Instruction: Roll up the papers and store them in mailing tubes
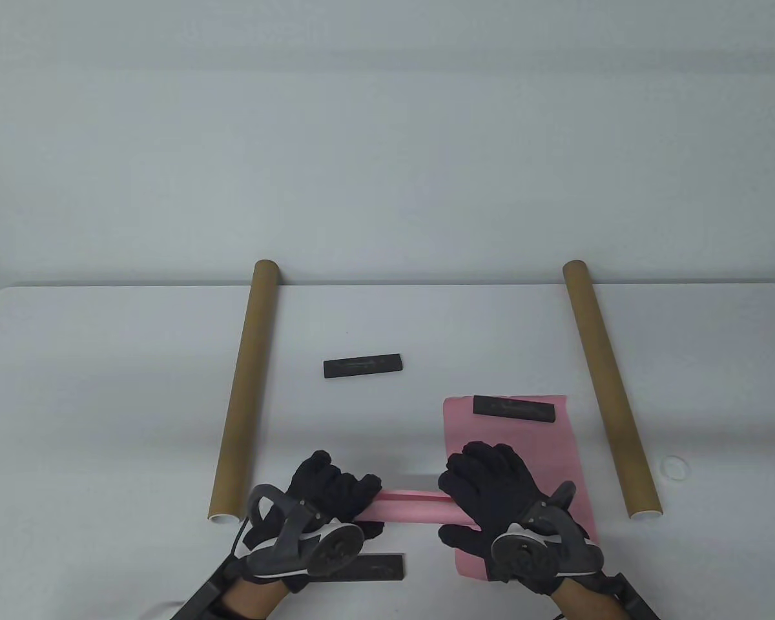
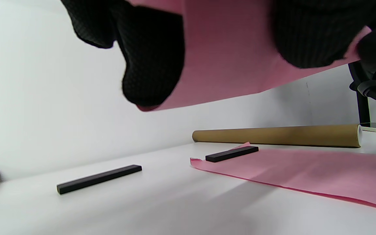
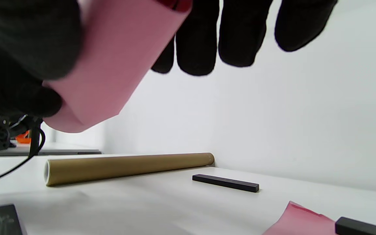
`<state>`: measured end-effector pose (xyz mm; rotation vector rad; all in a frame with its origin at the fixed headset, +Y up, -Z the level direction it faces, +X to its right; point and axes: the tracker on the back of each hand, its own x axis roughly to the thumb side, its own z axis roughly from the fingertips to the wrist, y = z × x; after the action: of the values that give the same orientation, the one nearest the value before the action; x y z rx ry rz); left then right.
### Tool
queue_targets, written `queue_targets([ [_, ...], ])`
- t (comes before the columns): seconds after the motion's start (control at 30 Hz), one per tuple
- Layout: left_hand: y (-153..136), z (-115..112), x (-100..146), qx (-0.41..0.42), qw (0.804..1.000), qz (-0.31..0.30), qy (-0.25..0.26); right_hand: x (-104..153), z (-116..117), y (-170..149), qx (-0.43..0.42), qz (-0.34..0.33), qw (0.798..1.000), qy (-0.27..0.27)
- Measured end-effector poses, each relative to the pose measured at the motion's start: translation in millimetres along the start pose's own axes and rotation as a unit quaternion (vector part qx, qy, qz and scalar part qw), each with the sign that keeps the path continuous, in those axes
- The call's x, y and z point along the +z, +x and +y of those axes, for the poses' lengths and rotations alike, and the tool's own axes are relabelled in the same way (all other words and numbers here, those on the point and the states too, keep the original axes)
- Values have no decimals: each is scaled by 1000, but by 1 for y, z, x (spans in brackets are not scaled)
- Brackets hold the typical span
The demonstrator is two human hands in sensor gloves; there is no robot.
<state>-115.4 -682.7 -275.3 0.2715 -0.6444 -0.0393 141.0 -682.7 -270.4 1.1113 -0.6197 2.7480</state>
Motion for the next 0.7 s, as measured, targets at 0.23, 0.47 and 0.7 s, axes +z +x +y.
queue_targets([
  [0.23, 2, 5, 2, -34, 999, -5, 25, -2, -1, -1, -51, 4, 999, 2],
  [0.47, 0, 1, 0, -9, 1000, 0, 2, 0, -1, 3, -4, -7, 1000, -4],
  [0.7, 3, 6, 2, -30, 999, -11, 27, -1, 0, -3, -58, 9, 998, 4],
])
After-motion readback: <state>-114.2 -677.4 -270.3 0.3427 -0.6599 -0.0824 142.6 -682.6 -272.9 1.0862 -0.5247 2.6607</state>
